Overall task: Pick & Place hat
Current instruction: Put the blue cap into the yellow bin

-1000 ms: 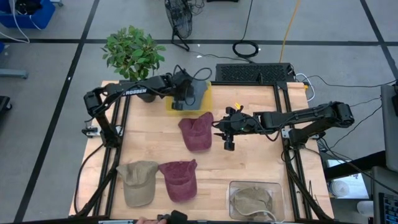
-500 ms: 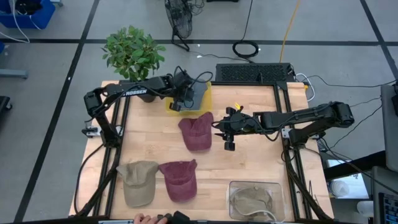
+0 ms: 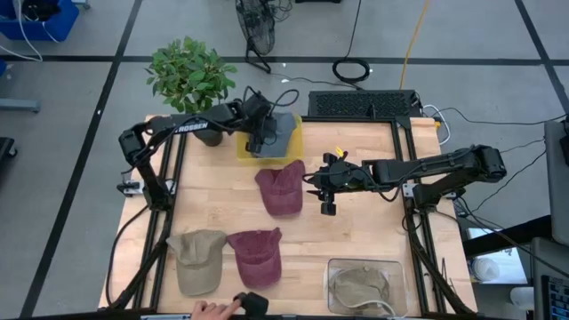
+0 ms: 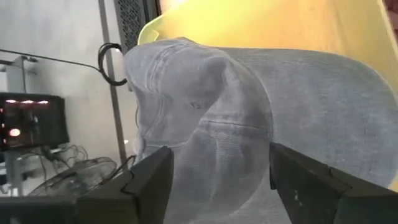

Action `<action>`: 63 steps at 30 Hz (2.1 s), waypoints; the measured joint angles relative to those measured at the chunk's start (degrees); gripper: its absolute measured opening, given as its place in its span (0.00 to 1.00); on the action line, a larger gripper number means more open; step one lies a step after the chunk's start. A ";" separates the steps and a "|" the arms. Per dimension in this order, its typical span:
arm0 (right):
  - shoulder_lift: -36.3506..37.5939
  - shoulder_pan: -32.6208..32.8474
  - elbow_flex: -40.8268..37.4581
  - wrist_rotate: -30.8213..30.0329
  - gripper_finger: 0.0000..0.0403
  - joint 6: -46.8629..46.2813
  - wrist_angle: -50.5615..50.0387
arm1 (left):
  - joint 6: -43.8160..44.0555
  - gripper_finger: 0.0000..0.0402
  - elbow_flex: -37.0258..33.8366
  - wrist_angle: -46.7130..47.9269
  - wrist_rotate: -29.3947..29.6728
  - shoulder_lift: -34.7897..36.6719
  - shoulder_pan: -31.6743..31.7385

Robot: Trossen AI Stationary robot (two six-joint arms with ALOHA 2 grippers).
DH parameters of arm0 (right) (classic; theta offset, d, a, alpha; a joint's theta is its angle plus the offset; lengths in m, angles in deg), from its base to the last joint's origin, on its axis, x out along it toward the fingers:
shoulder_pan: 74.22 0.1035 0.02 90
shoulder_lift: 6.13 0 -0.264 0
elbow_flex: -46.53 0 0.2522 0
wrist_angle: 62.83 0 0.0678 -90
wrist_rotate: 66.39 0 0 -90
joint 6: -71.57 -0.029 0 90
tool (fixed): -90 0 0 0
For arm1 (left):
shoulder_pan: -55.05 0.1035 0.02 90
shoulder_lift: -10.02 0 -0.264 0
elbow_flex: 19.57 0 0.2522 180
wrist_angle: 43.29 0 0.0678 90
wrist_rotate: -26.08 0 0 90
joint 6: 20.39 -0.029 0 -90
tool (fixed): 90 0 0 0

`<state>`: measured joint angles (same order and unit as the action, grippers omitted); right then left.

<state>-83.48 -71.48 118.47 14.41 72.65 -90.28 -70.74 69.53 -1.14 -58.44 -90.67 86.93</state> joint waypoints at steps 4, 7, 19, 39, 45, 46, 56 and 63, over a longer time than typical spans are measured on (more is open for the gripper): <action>0.00 0.00 0.00 0.01 0.35 0.02 0.00 | 0.01 0.65 -0.03 0.58 -0.73 -1.38 1.08; 0.00 0.00 0.00 0.01 0.35 0.09 0.00 | 0.22 0.60 0.01 0.21 -0.72 -2.24 1.66; -0.02 0.00 0.00 -0.01 0.35 0.24 0.07 | 0.52 0.17 0.01 0.06 0.82 -3.23 1.09; -0.02 -0.11 -1.33 -0.01 0.35 0.28 2.31 | 15.22 0.02 0.08 9.30 13.05 0.86 -7.63; -0.02 -0.13 -4.37 -0.06 0.35 1.47 5.58 | 15.86 0.08 0.03 7.11 12.59 0.37 -6.90; -0.04 -0.15 -4.42 -0.20 0.35 1.53 5.66 | 15.84 0.09 0.03 6.56 12.59 0.38 -6.58; 1.36 -0.13 -4.46 -1.50 0.35 1.18 6.51 | 17.03 0.22 -1.35 4.41 8.35 -0.09 -2.91; 1.51 -0.13 -4.44 -1.50 0.35 1.14 6.65 | 14.70 0.37 -7.08 -2.48 6.86 -0.70 -2.12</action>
<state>-81.97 -71.61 114.02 12.91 73.79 -83.63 -56.05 62.45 -3.62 -51.58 -91.37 84.81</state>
